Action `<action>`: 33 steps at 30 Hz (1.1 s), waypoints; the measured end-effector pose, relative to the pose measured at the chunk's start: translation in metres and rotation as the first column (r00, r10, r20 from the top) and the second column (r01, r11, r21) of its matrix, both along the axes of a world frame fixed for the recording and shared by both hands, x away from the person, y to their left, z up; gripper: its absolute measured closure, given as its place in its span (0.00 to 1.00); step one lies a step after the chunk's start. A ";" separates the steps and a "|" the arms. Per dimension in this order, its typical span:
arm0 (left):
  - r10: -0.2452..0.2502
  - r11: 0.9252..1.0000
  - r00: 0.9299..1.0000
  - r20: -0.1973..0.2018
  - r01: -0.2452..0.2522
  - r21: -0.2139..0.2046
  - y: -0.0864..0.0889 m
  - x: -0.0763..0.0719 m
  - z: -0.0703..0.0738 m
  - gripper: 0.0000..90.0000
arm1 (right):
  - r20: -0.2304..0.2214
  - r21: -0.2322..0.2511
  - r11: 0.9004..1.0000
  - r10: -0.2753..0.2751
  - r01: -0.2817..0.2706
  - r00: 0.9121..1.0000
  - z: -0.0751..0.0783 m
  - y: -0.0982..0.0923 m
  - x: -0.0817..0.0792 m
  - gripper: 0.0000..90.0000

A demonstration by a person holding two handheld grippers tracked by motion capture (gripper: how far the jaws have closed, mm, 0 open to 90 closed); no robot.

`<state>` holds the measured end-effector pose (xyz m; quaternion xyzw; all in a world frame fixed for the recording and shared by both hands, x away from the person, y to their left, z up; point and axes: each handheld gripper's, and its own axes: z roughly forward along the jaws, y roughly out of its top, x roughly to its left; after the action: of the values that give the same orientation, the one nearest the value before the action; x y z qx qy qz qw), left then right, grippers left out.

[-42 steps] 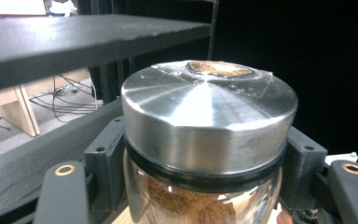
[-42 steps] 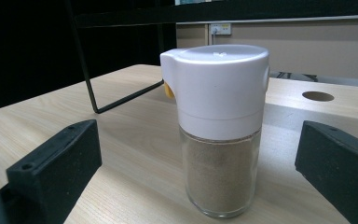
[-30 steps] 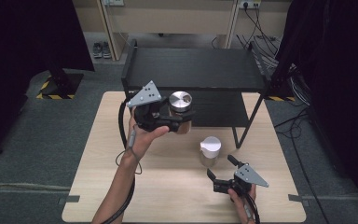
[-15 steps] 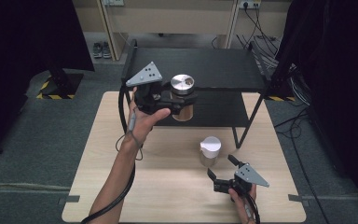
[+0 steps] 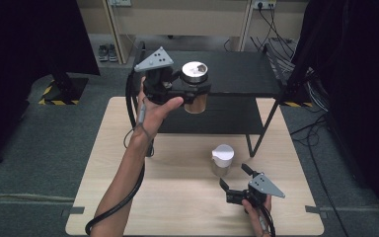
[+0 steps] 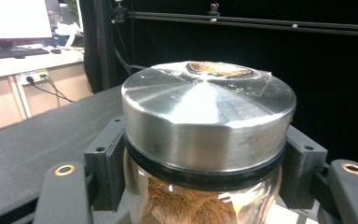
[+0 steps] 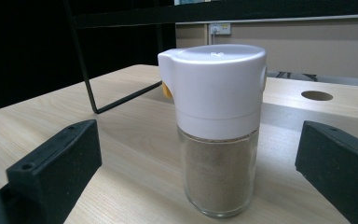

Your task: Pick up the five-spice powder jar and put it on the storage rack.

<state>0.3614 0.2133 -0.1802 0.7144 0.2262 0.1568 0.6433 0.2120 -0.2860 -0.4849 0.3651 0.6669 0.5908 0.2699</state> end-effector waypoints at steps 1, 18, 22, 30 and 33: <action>0.004 1.000 1.000 0.003 -0.004 -0.005 0.000 0.002 0.001 0.34 | 0.000 0.000 1.000 0.000 0.000 1.000 0.000 0.000 0.000 0.01; 0.171 0.985 0.985 -0.018 -0.171 -0.005 -0.014 0.019 0.008 0.34 | 0.005 -0.002 1.000 0.002 -0.002 1.000 0.000 0.000 0.000 0.01; 0.199 0.980 0.980 -0.024 -0.199 -0.013 -0.018 0.023 0.007 0.34 | 0.004 -0.002 1.000 0.005 -0.005 1.000 0.000 0.000 0.000 0.01; 0.252 0.967 0.967 -0.037 -0.253 -0.012 -0.025 0.032 0.005 0.34 | 0.006 -0.002 1.000 0.007 -0.007 1.000 0.000 0.000 0.000 0.01; 0.268 0.963 0.963 -0.036 -0.268 0.001 -0.027 0.035 0.007 0.34 | 0.003 -0.001 1.000 0.009 -0.009 1.000 0.000 0.000 0.000 0.01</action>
<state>0.3959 0.1862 -0.1737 0.6786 0.3328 0.2291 0.6134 0.2122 -0.2861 -0.4849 0.3612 0.6682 0.5924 0.2687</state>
